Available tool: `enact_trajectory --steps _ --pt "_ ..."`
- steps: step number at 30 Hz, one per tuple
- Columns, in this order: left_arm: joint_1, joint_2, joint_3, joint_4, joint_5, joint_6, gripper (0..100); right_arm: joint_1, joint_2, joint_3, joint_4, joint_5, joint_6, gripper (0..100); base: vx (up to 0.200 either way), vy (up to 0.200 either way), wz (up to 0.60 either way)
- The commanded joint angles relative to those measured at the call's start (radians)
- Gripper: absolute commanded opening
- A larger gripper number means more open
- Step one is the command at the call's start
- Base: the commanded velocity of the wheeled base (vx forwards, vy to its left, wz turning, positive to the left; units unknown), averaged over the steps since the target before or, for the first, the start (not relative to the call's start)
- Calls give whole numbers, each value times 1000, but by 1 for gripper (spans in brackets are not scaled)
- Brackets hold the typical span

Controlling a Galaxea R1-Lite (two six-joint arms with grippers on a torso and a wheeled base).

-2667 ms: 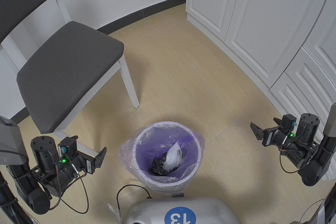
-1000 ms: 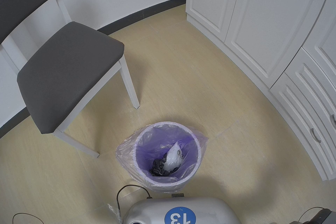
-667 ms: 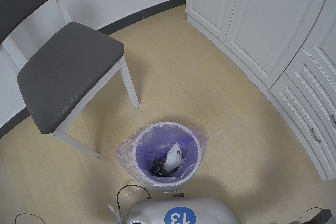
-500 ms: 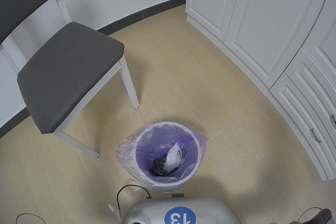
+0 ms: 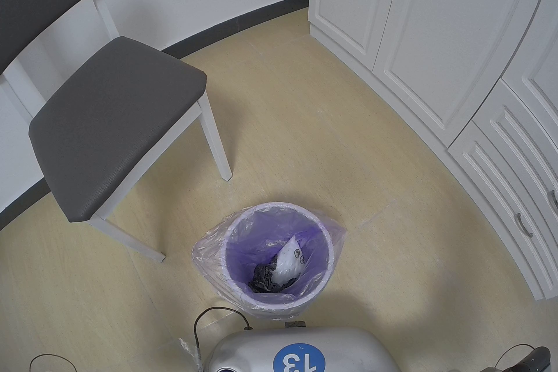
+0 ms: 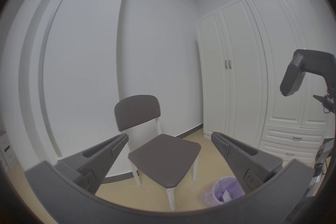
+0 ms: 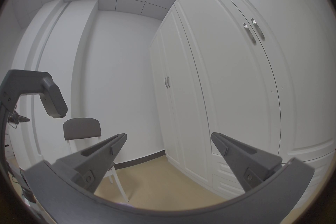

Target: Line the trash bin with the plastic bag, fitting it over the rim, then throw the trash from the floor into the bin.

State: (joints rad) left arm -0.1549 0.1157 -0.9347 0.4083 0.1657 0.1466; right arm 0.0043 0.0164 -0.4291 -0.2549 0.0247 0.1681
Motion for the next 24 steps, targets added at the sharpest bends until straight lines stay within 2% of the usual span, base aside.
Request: enact_trajectory --steps 1,4,11,20,24 --pt "0 -15 -26 14 38 -4 100 0 -16 55 -37 -19 -21 100 0 0 0" --pt "1 -15 -44 29 51 5 100 0 -16 89 -70 -45 -47 100 0 0 0" --pt "28 -18 -136 162 58 62 100 0 -16 95 -72 -49 -55 100 0 0 0" --pt "40 -18 -150 198 66 65 100 0 -16 112 -61 -51 -79 100 0 0 0" --pt "87 -22 -139 204 55 64 100 0 -16 115 -61 -51 -91 100 0 0 0"
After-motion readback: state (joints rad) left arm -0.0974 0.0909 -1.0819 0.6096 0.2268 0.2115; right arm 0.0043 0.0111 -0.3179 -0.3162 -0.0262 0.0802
